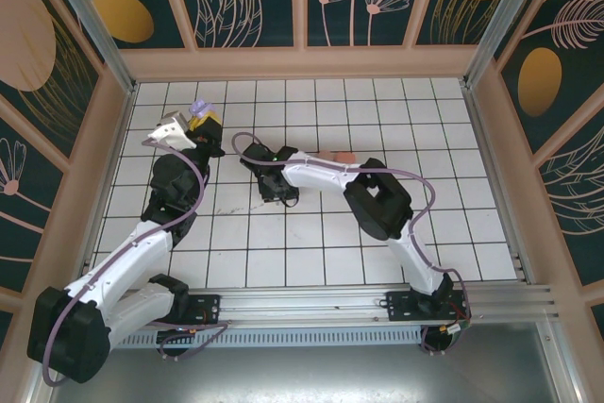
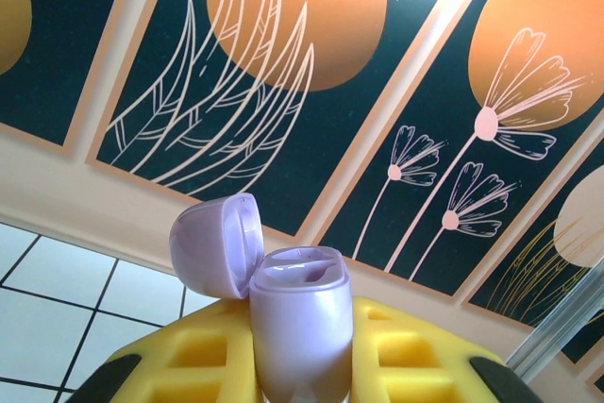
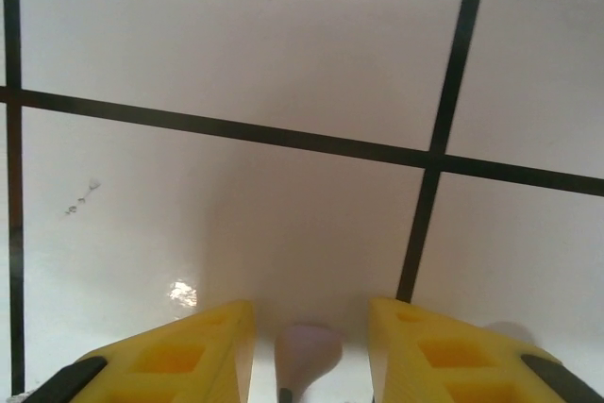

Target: Insert wireless bluetooth earbuds into charging case

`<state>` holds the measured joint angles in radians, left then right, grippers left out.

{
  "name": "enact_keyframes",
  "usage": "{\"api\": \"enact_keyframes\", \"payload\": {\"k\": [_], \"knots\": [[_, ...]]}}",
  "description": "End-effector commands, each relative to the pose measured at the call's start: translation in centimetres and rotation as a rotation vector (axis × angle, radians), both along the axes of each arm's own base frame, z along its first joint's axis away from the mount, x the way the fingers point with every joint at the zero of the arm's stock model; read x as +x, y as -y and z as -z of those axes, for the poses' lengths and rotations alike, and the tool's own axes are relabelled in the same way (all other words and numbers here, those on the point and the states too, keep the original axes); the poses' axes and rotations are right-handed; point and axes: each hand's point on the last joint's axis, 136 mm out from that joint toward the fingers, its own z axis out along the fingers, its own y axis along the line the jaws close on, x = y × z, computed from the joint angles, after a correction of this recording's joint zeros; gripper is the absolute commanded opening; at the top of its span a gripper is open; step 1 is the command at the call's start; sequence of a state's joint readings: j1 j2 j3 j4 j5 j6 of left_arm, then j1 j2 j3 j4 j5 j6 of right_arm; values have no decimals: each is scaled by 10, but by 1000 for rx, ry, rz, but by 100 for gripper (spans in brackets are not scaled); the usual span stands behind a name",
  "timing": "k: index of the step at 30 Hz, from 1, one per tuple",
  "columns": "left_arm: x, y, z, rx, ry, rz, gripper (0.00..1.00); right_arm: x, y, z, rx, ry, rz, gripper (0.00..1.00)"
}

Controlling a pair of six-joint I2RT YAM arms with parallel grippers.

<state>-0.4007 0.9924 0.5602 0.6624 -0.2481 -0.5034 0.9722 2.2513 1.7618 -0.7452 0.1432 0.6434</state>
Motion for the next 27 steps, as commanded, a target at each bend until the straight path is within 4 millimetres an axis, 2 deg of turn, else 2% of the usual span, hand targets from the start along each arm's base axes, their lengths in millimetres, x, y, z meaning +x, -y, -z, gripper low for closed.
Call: {"api": "enact_keyframes", "payload": {"k": [1,8,18,22,27], "knots": [[-5,-5,-10,-19,42,-17,0,-4,-1,3,-31,-4,12,36],[-7,-7,-10,-14,45,-21,0,-7,-1,7,-39,-11,12,35],[-7,-5,-12,-15,49,-12,0,-12,-1,10,-22,-26,10,25],[-7,-5,-13,-13,50,-11,0,-10,-3,0,5,-10,9,23],[-9,-1,-15,8,59,11,0,0,-3,-29,55,46,22,22]]}}
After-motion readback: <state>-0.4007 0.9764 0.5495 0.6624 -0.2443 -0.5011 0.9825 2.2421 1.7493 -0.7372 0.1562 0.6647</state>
